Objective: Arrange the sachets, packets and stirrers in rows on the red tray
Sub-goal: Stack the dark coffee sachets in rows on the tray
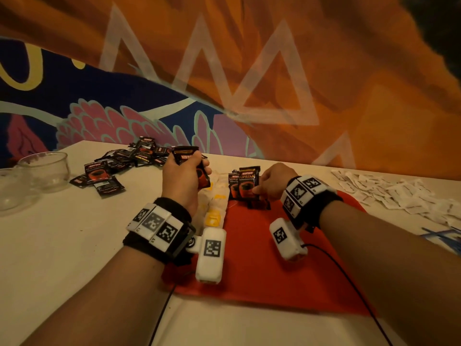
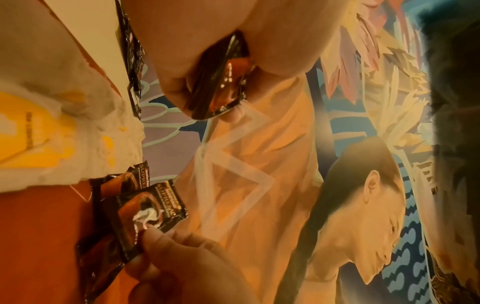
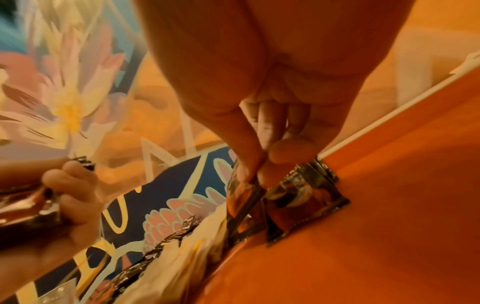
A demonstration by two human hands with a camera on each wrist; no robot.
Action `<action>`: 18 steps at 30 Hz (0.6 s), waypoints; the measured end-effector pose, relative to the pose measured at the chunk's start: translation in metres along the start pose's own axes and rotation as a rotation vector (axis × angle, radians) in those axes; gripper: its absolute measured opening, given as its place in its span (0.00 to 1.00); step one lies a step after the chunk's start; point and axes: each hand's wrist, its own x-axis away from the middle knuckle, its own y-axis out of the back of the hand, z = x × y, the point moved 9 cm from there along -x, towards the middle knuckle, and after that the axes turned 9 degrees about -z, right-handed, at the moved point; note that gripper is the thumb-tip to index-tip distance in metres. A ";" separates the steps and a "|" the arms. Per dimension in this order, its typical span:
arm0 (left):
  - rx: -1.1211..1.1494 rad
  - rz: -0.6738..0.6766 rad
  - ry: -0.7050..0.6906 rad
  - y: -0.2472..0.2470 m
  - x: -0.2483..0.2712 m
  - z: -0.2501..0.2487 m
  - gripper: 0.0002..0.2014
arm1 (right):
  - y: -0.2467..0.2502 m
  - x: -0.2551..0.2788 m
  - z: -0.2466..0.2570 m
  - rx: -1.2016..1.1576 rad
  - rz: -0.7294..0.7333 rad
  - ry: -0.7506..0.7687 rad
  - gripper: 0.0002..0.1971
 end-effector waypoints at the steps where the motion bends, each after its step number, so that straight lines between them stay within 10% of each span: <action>1: 0.005 0.002 0.003 0.000 0.000 0.000 0.11 | -0.005 -0.002 -0.002 -0.005 0.016 -0.028 0.12; 18: 0.005 0.031 0.018 -0.002 0.001 0.002 0.05 | -0.031 -0.018 -0.001 0.032 0.014 -0.088 0.21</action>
